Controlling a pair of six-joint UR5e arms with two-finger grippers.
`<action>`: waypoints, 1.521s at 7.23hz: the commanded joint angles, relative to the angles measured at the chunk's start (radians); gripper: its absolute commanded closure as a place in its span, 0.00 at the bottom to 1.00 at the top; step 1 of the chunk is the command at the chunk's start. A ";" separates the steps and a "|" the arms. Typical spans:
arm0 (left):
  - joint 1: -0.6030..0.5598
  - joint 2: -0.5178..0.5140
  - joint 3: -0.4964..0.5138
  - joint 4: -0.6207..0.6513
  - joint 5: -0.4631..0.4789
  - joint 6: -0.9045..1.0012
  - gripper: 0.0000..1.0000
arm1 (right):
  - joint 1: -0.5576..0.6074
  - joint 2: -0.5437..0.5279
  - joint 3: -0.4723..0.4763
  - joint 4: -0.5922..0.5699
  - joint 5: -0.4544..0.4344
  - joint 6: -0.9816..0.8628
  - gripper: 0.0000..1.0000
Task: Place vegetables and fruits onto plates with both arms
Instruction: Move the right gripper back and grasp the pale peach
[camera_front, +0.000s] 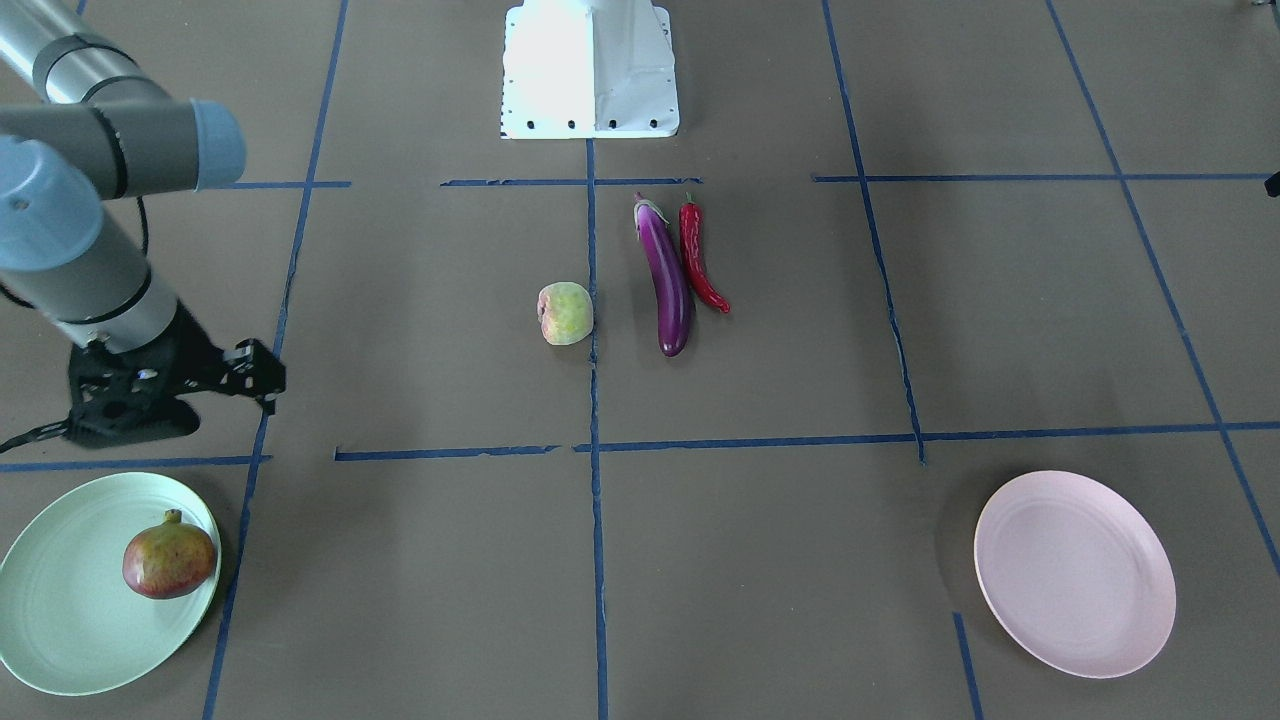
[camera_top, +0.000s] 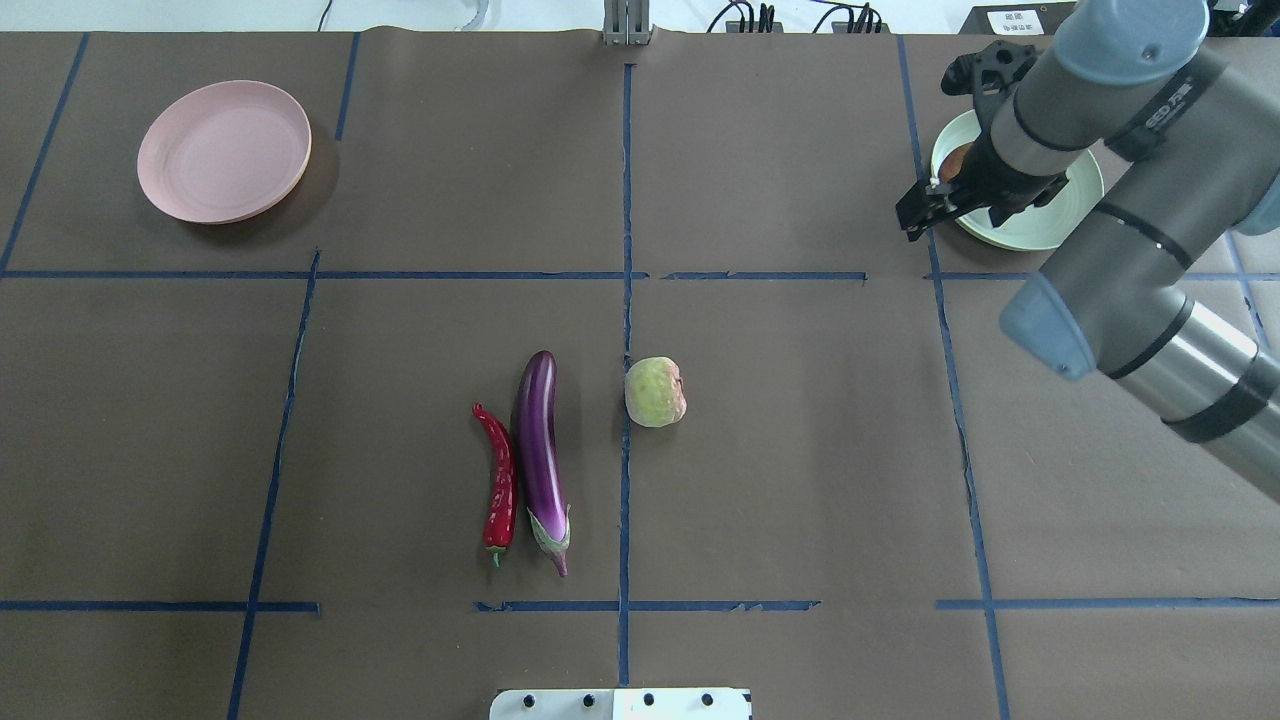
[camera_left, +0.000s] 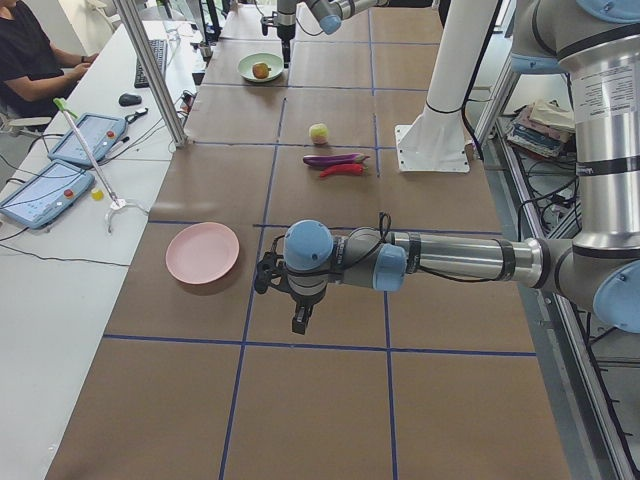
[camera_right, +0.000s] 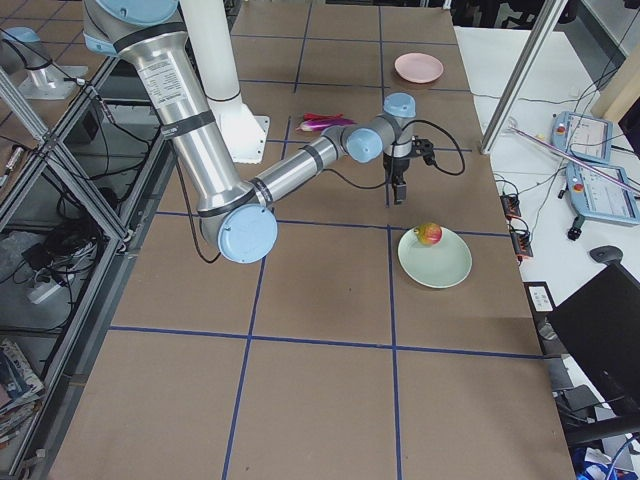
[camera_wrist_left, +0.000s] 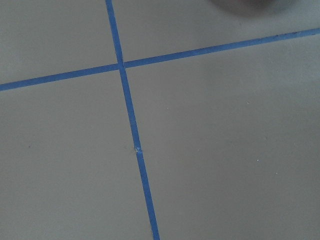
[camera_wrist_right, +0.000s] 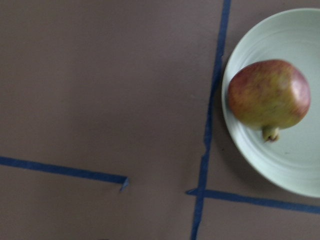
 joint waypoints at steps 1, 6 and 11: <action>0.001 -0.001 0.000 -0.001 -0.002 -0.009 0.00 | -0.243 0.067 0.113 -0.015 -0.065 0.387 0.00; 0.000 0.000 -0.001 -0.001 -0.002 -0.011 0.00 | -0.420 0.229 0.026 -0.006 -0.354 0.296 0.05; 0.000 0.002 -0.004 -0.001 -0.002 -0.011 0.00 | -0.443 0.290 -0.111 -0.016 -0.389 0.191 0.00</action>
